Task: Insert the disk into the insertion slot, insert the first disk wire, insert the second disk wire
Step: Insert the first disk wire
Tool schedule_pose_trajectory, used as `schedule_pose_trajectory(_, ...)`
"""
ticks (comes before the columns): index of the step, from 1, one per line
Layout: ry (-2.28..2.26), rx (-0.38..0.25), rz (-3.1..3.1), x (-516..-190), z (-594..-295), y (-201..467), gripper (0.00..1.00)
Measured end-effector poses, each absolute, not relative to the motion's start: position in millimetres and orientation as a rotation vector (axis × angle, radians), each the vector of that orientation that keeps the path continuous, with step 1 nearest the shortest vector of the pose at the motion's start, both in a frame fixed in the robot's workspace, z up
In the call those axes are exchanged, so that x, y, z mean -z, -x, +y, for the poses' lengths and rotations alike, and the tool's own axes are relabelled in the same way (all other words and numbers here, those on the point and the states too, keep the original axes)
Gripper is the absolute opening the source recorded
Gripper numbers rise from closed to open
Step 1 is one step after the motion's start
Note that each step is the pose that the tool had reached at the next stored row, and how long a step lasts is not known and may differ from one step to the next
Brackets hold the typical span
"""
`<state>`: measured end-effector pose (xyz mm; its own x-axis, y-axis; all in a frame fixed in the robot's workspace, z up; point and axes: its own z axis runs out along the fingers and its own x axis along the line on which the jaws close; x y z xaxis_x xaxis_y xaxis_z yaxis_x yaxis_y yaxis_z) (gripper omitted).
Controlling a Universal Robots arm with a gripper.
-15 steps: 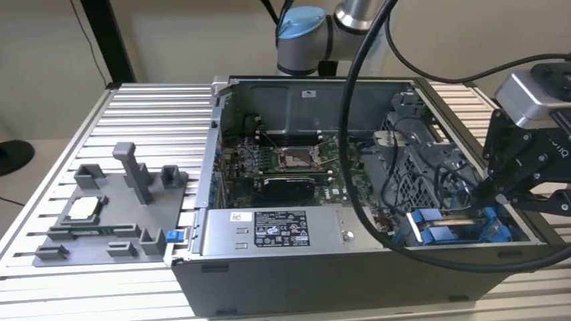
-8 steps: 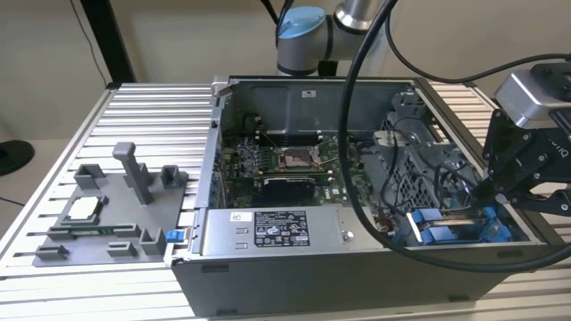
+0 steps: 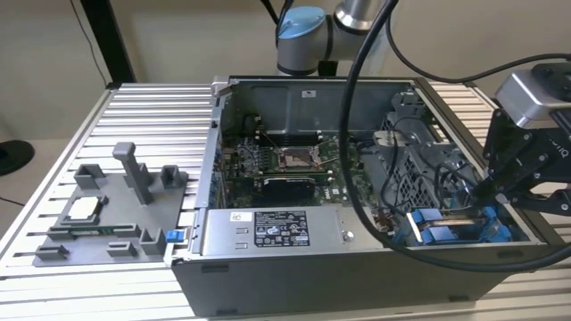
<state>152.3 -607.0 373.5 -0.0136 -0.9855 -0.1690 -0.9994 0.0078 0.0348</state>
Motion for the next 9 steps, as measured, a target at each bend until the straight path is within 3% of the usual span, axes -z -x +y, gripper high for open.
schedule_pose_trajectory(9, 2.098, -0.227, 2.184, -370.4, -606.9, -158.7, 0.00)
